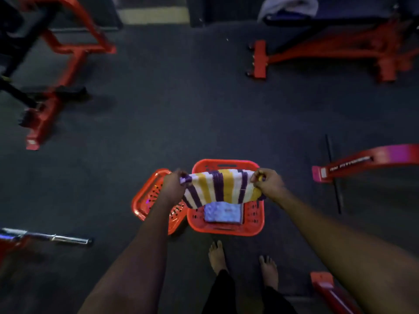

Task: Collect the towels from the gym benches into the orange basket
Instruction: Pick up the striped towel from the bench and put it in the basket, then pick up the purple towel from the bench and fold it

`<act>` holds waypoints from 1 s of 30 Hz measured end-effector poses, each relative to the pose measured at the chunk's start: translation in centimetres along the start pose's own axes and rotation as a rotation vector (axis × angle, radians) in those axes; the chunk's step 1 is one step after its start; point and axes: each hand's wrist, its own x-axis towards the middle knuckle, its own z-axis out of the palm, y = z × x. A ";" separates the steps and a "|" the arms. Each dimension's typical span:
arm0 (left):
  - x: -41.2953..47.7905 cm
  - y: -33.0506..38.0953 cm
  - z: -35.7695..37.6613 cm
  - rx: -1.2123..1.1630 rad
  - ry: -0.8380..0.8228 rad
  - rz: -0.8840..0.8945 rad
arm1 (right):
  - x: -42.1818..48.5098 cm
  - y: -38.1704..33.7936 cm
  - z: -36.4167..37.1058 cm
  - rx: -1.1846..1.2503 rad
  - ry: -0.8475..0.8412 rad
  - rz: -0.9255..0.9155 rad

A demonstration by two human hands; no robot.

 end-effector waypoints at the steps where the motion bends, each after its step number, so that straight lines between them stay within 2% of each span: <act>1: 1.4 -1.0 1.5 0.015 -0.050 0.014 | 0.5 1.7 1.0 -0.016 0.011 0.045; 6: 6.1 -6.0 8.2 0.075 -0.218 0.019 | 3.2 8.2 5.7 -0.072 0.003 0.136; 11: 9.8 -8.6 11.6 0.126 -0.257 -0.008 | 6.3 9.8 7.9 -0.114 -0.001 0.170; 15: 12.5 -8.3 12.1 0.132 -0.132 -0.028 | 8.6 7.4 7.4 -0.130 0.095 0.138; 22: 13.5 -1.0 6.9 0.054 -0.161 0.109 | 8.8 -0.1 2.4 -0.188 0.078 0.152; 30: 14.0 12.7 0.2 -0.066 -0.120 0.299 | 7.2 -6.6 -10.0 -0.064 0.151 0.107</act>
